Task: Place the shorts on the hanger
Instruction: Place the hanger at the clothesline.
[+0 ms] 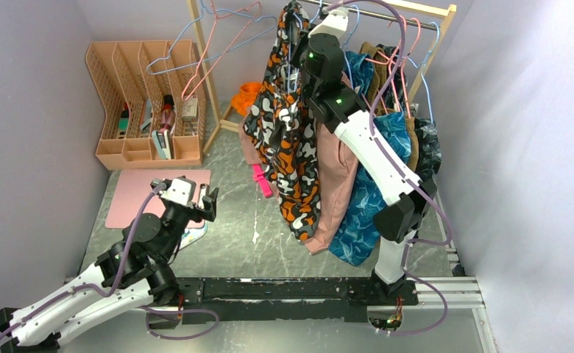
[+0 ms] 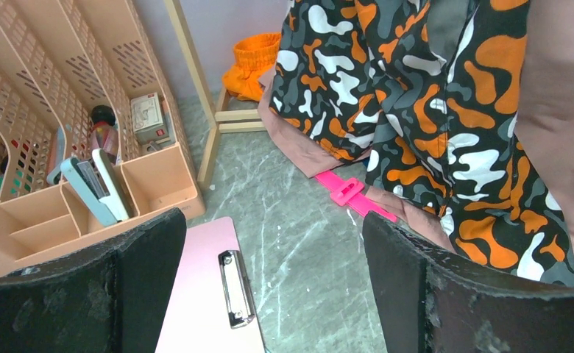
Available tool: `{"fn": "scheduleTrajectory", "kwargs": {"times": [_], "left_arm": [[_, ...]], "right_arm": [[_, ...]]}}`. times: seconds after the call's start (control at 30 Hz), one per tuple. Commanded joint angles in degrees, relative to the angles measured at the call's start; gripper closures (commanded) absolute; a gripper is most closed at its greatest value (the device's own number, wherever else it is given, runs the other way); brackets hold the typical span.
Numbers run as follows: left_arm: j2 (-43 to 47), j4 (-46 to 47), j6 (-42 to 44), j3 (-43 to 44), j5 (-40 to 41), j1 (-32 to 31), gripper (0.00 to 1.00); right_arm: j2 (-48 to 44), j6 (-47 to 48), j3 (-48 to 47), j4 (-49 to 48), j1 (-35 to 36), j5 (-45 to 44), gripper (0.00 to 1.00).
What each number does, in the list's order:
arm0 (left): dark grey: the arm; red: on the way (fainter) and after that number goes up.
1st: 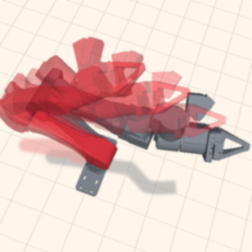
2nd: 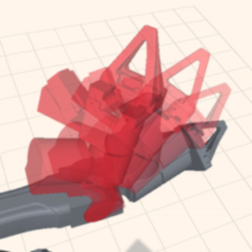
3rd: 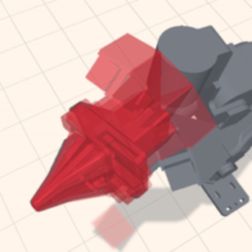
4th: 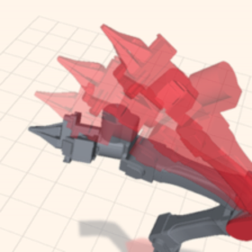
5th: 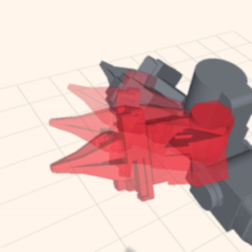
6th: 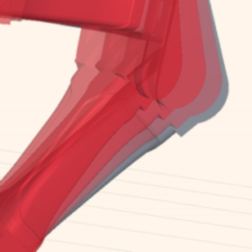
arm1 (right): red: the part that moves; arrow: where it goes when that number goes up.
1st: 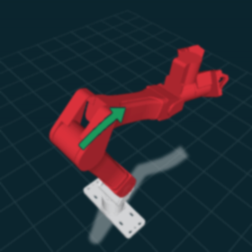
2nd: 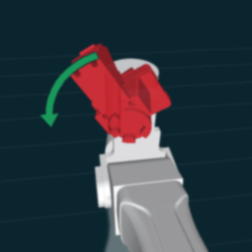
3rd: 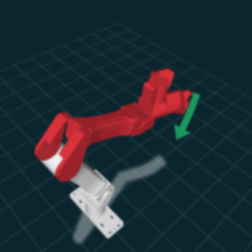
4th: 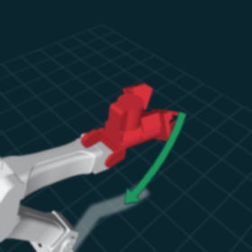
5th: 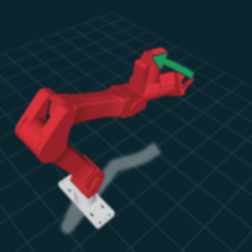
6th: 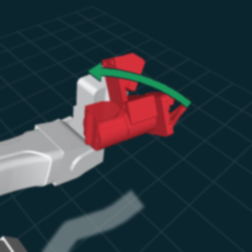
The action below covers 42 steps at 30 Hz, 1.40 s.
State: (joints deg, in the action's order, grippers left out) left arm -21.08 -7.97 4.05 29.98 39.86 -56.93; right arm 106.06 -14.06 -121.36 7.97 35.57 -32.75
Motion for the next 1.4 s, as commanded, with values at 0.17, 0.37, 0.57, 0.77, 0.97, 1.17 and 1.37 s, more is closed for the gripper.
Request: {"fn": "scheduleTrajectory", "kwargs": {"times": [0.17,0.37,0.57,0.77,0.97,1.17,1.37], "left_arm": [[0.0,1.3,0.0,-0.4,0.4,0.7,0.06],[-0.2,1.3,-0.1,-0.3,-0.2,0.8,0.06],[-0.1,0.9,-0.4,-0.1,-0.7,0.9,0.06],[0.5,1.0,-0.5,-0.2,-1.0,0.9,0.06],[0.3,1.1,-0.4,-0.3,-1.3,1.0,0.06],[0.3,1.3,-0.1,-0.4,-1.2,1.2,0.06],[0.3,1.1,-0.1,-0.4,-1.2,1.4,0.06]], "right_arm": [[2.2,-4.0,-5.3,3.4,-0.5,4.1,1.0],[1.6,-7.0,-7.9,9.9,-0.6,11.1,0.5],[-2.0,-8.2,-7.5,16.7,-0.4,15.7,0.21],[-6.5,-6.5,-5.4,26.6,0.7,16.2,0.18],[-13.4,-3.3,4.5,31.4,4.4,9.4,0.18],[-15.7,-4.3,12.0,32.3,5.0,9.7,0.22],[-17.1,-4.1,17.0,30.5,5.0,8.3,0.31]]}}
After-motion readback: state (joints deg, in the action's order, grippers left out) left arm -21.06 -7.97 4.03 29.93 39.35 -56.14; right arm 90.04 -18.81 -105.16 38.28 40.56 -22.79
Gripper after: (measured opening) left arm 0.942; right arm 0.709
